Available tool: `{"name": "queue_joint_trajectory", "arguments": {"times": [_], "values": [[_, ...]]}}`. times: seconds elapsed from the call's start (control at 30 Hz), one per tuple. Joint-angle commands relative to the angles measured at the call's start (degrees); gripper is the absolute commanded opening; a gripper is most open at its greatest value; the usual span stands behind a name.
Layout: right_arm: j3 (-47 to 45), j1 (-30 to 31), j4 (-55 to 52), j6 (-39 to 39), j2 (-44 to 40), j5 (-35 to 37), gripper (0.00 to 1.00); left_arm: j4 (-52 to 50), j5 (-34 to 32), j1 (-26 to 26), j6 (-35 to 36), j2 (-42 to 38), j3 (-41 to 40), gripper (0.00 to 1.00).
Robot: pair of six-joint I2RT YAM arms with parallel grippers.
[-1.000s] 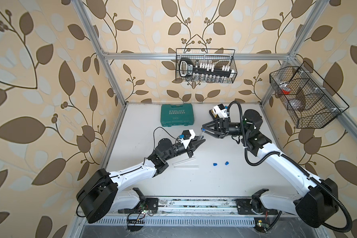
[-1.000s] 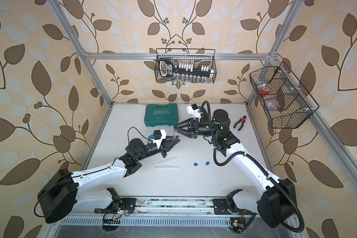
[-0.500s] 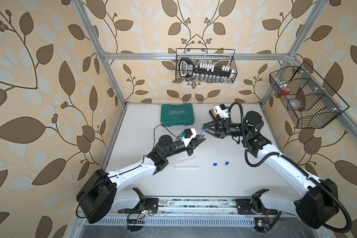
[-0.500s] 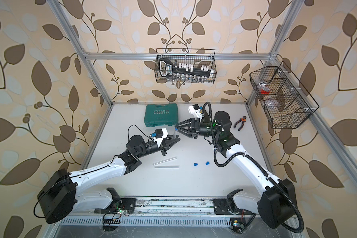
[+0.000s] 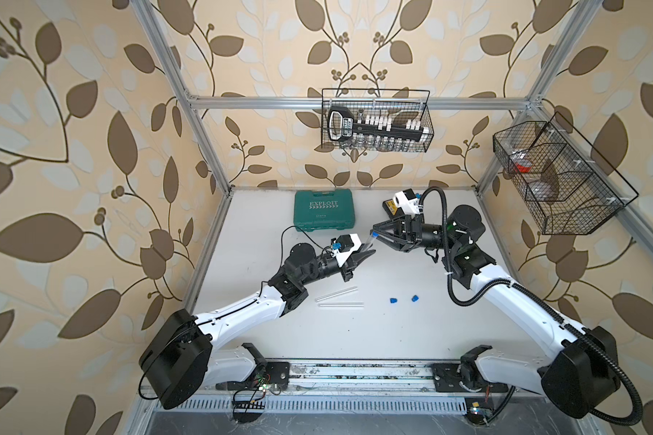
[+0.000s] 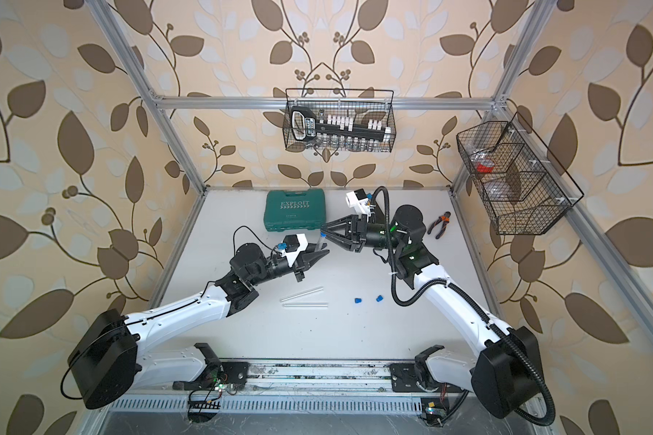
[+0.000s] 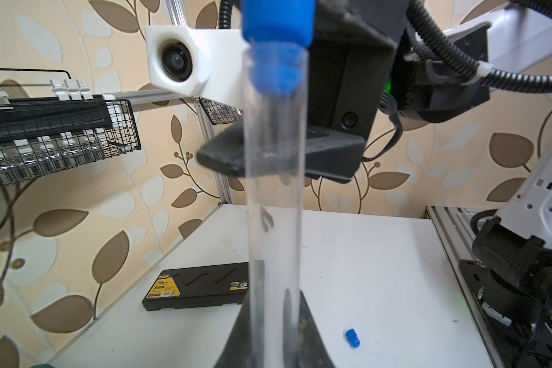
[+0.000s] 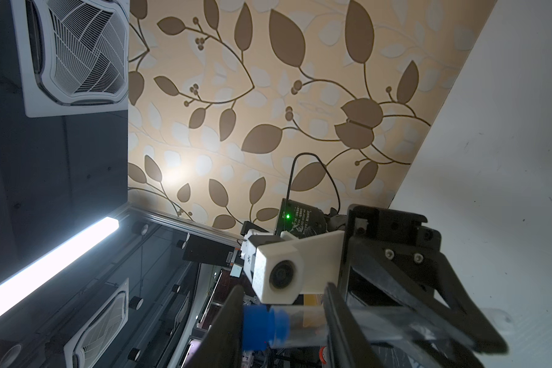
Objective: Insert stoppers into test tubes
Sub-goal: Insert the stopper into the test tube.
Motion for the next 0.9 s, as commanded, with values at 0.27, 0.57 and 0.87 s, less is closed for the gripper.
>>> {"name": "queue_joint_trajectory", "arguments": {"times": [0.27,0.57,0.87], "values": [[-6.64,0.99,-17.08,-0.22,4.86,-0.43,0.33,28.39,7.16,-1.55,1.33,-6.36,14.2,0.0],[-7.91,1.05,-19.41,-2.19,5.6,0.67,0.31,28.06,7.43,-1.56,1.63,-6.6,15.07,0.0],[-9.18,1.12,-23.72,-6.11,7.69,1.89,0.31,28.47,6.88,-1.57,2.05,-6.8,15.64,0.0]]}}
